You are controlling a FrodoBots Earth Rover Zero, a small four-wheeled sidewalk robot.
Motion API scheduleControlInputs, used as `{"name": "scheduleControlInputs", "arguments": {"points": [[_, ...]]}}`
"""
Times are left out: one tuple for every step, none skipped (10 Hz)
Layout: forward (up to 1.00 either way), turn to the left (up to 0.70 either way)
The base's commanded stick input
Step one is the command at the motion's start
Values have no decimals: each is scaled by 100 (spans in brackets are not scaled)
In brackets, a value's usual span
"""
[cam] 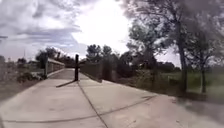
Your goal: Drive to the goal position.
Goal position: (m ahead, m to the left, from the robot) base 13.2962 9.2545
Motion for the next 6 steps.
{"name": "scheduleControlInputs", "arguments": {"points": [[100,0],[100,0],[100,0],[100,0],[100,0],[100,0]]}}
